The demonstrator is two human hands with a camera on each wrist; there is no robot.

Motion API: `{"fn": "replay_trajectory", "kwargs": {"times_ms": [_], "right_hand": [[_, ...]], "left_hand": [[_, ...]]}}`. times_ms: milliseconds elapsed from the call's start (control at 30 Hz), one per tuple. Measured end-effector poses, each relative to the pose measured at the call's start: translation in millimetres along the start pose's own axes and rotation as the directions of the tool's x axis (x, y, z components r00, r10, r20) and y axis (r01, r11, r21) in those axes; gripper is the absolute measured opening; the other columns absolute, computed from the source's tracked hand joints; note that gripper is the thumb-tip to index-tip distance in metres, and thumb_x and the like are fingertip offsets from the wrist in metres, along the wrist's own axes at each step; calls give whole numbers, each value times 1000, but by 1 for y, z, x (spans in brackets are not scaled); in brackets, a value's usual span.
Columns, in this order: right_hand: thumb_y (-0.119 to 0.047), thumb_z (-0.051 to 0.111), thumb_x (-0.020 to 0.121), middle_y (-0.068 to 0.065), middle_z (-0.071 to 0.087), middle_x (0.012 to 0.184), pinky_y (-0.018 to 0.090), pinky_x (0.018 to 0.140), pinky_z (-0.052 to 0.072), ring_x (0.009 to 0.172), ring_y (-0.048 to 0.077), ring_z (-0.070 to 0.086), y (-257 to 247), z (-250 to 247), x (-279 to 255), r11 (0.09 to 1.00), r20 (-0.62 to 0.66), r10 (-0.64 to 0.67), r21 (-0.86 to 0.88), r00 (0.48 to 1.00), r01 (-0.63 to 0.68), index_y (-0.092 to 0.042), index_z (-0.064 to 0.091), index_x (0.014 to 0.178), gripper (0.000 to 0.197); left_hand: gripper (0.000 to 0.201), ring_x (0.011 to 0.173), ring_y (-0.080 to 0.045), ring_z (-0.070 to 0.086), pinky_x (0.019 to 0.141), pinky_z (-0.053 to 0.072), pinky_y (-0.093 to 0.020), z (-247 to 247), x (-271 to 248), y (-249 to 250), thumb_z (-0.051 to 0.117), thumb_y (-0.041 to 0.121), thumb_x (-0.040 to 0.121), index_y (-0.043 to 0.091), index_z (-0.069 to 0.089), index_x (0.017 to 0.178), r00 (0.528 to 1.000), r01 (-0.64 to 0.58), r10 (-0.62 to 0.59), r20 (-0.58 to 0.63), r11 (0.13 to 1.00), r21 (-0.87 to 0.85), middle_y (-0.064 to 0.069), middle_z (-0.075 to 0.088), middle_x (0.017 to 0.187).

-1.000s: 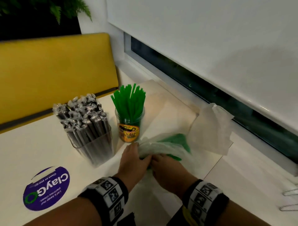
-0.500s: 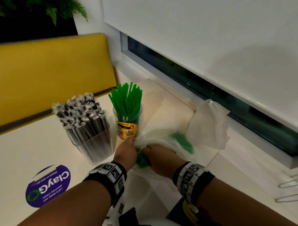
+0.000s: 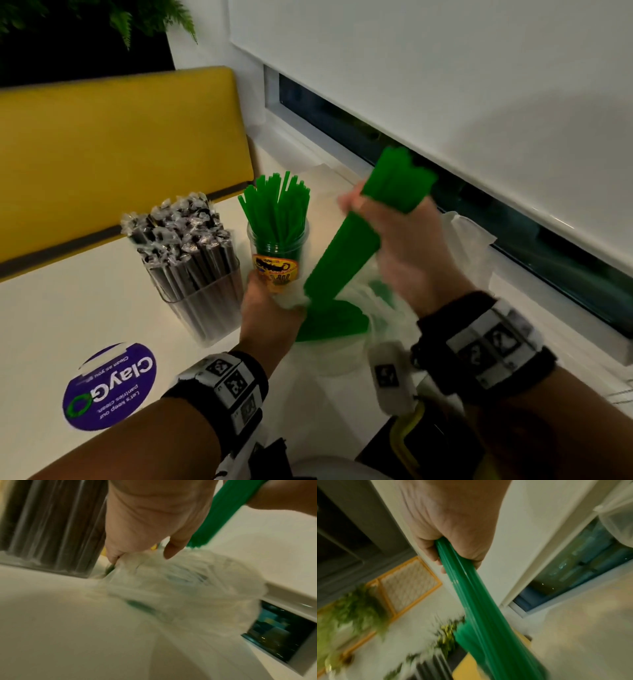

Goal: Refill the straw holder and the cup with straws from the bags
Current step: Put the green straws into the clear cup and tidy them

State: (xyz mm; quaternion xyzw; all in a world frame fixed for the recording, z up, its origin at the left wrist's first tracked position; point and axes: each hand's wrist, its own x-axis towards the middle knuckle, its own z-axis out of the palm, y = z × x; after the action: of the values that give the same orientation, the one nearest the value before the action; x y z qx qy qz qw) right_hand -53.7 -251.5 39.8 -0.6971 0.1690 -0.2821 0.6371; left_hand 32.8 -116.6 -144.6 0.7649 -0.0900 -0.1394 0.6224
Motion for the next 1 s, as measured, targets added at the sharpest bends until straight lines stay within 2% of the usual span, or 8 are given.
{"fn": "replay_trajectory", "kwargs": {"times_ms": [67, 200, 333, 433, 567, 667, 767, 1000], "right_hand": [[-17, 71, 84, 19, 66, 99, 36, 83, 59, 93, 28, 67, -17, -6, 23, 995, -110, -97, -16, 989, 96, 1, 63, 95, 22], [-16, 75, 80, 8, 67, 89, 26, 73, 55, 80, 15, 67, -31, 2, 68, 973, -281, -226, -23, 933, 228, -6, 63, 100, 25], [-16, 70, 86, 5, 64, 87, 23, 71, 57, 75, 9, 64, -24, 41, 87, 943, -90, -259, -240, 962, 232, -20, 56, 95, 17], [-13, 70, 86, -7, 57, 73, 13, 57, 50, 58, -2, 55, -24, 75, 86, 945, -1, -252, -214, 968, 246, -26, 54, 86, 21], [-8, 70, 85, 3, 49, 68, 32, 56, 49, 58, 13, 49, -23, 100, 84, 947, 71, -285, -131, 956, 292, -24, 50, 80, 26], [-10, 71, 84, 7, 50, 72, 38, 60, 52, 61, 16, 51, -15, 101, 90, 967, 43, -232, -103, 972, 235, -18, 52, 82, 21], [-11, 73, 82, -2, 55, 70, 30, 59, 53, 61, 10, 57, -2, 93, 99, 994, -47, -106, -33, 993, 105, -19, 56, 85, 19], [-1, 71, 75, 17, 56, 81, 34, 63, 51, 70, 24, 57, -8, 78, 118, 961, -142, -49, 264, 989, 86, 13, 58, 101, 33]], "left_hand": [[88, 111, -23, 62, 93, 55, -48, 3, -5, 15, 79, 22, 50, 28, 43, 130, 997, -80, 79, -14, 996, -43, -1, 61, 121], [134, 145, -16, 32, 120, 30, -39, 10, 3, 54, 93, 19, 58, 30, 2, 156, 995, -75, 73, -61, 997, -25, 1, 28, 158], [143, 149, -21, 21, 123, 23, -43, 14, 31, 89, 94, 25, 61, 29, -14, 155, 989, 27, -38, -142, 996, -79, -3, 14, 162], [138, 148, -25, 23, 121, 24, -42, 13, 46, 95, 92, 25, 65, 28, -12, 156, 985, 64, -76, -154, 995, -82, -10, 17, 160], [124, 132, -20, 43, 111, 39, -40, 9, 56, 89, 90, 16, 66, 33, 5, 155, 978, 15, -48, -201, 987, -162, -2, 39, 146], [118, 121, -11, 43, 104, 39, -30, 10, 55, 84, 87, 8, 69, 31, 9, 154, 980, -29, -10, -201, 982, -188, 4, 41, 137], [120, 133, -16, 44, 113, 40, -39, 11, 57, 78, 90, 13, 62, 32, 13, 152, 975, -62, 30, -219, 988, -140, -1, 40, 148], [118, 130, -15, 44, 108, 37, -28, 15, 55, 73, 87, 11, 69, 30, 8, 155, 971, -71, 32, -238, 985, -155, -3, 38, 151]]}}
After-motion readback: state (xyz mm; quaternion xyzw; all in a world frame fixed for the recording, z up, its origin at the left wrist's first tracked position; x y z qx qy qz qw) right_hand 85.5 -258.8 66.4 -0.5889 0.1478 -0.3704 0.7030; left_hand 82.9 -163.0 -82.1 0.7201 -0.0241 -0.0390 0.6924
